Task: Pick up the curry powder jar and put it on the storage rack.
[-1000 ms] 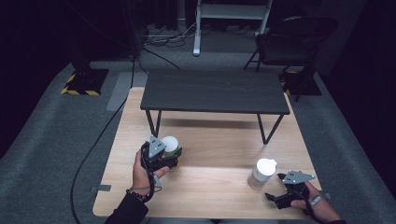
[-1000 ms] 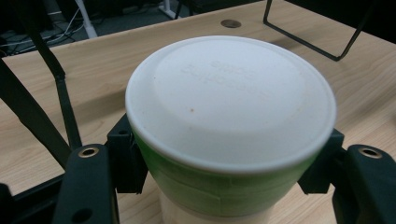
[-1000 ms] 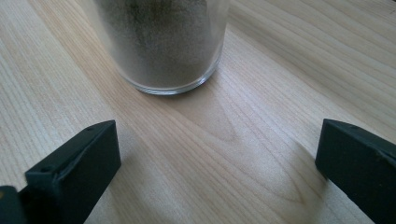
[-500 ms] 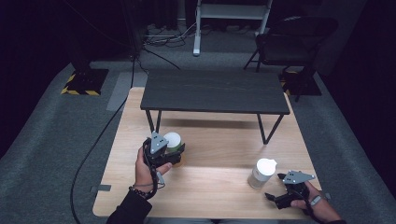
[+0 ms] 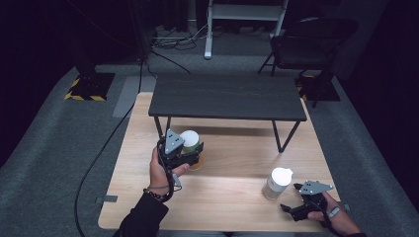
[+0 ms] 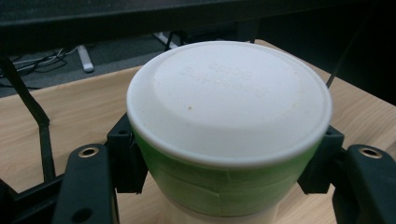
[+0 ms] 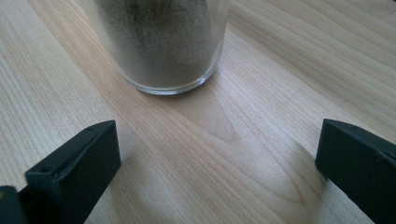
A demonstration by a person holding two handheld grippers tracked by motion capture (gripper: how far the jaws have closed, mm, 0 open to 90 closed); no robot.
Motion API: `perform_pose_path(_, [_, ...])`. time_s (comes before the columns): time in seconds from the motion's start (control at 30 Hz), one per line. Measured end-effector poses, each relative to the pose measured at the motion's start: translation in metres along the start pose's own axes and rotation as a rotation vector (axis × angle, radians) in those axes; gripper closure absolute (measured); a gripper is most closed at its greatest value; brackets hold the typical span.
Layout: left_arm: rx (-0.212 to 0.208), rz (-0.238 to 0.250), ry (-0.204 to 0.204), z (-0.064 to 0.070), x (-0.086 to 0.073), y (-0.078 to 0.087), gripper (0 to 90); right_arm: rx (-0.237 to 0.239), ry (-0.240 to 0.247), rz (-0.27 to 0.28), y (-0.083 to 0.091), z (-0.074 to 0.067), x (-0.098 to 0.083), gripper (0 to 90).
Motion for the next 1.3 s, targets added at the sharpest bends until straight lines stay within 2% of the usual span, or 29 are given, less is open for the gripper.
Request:
perform_pose_path(0.47, [0.012, 0.042, -0.014, 0.002, 0.036, 0.015, 33.6, 0.0, 0.0, 0.0, 0.0, 0.0, 0.0, 0.0])
perform_pose_path(0.63, [0.017, 0.056, -0.036, 0.001, 0.054, 0.021, 33.5, 0.0, 0.0, 0.0, 0.0, 0.0, 0.0, 0.0])
perform_pose_path(1.0, [0.028, 0.081, -0.067, 0.006, 0.081, 0.029, 33.6, -0.001, -0.002, 0.0, 0.0, 0.0, 0.0, 0.0])
perform_pose_path(1.3, [0.038, 0.108, -0.058, 0.003, 0.107, 0.031, 33.6, -0.001, -0.002, 0.0, 0.0, 0.0, 0.0, 0.0])
Point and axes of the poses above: each handheld gripper's, and its own axes: y roughly backward along the jaws, x roughly out of its top, z roughly to its right, the point moved 10 cm from there along -y, roughly forward along the jaws, and after that the axes turned 14 degrees about -z, right-handed, at the moved point
